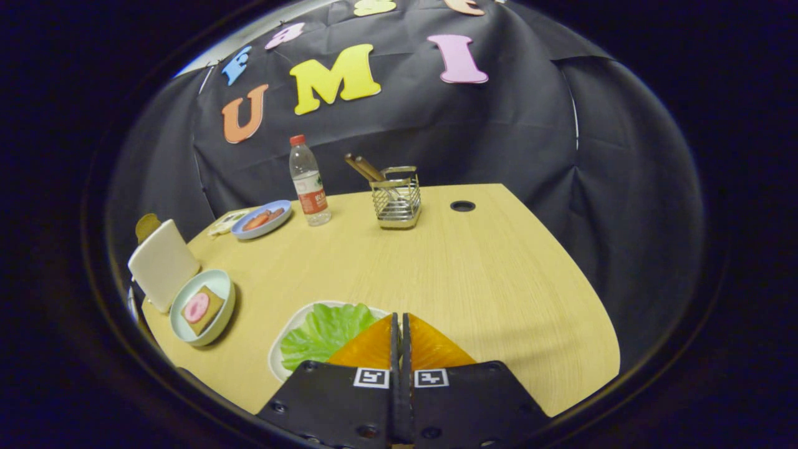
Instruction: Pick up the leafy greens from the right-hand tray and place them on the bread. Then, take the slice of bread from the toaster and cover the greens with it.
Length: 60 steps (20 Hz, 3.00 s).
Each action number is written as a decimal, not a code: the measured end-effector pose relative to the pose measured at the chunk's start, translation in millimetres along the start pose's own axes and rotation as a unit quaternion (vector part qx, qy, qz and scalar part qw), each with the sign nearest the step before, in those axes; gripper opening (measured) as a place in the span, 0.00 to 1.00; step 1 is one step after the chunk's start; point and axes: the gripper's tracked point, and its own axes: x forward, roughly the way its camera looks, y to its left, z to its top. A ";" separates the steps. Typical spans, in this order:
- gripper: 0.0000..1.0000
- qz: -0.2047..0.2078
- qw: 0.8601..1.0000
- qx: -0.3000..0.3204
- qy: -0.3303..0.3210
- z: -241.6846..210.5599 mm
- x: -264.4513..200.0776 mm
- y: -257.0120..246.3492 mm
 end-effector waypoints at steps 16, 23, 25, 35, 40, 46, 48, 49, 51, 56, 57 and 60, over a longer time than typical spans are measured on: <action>0.00 0.049 0.994 -0.062 -0.070 117.8 -63.3 100.4; 0.00 0.096 0.986 -0.113 -0.075 135.6 -81.3 233.4; 0.00 0.118 0.983 -0.120 -0.075 133.2 -82.6 283.3; 0.00 0.180 0.980 -0.081 -0.035 67.5 -51.0 442.5; 0.00 0.147 0.989 -0.031 0.008 26.0 -16.2 404.5; 0.00 0.102 0.993 -0.060 0.008 14.1 9.0 344.6; 0.00 0.094 0.992 -0.084 0.006 9.9 18.4 331.3; 0.00 0.092 0.991 -0.094 0.008 5.9 22.6 325.8; 0.00 0.086 0.991 -0.106 0.012 -3.1 28.3 318.2; 0.05 0.078 0.988 -0.136 0.006 -15.4 38.6 308.9; 0.10 0.079 0.987 -0.137 0.003 -14.8 38.9 307.1; 0.36 0.067 0.988 -0.141 -0.011 -4.3 36.6 297.6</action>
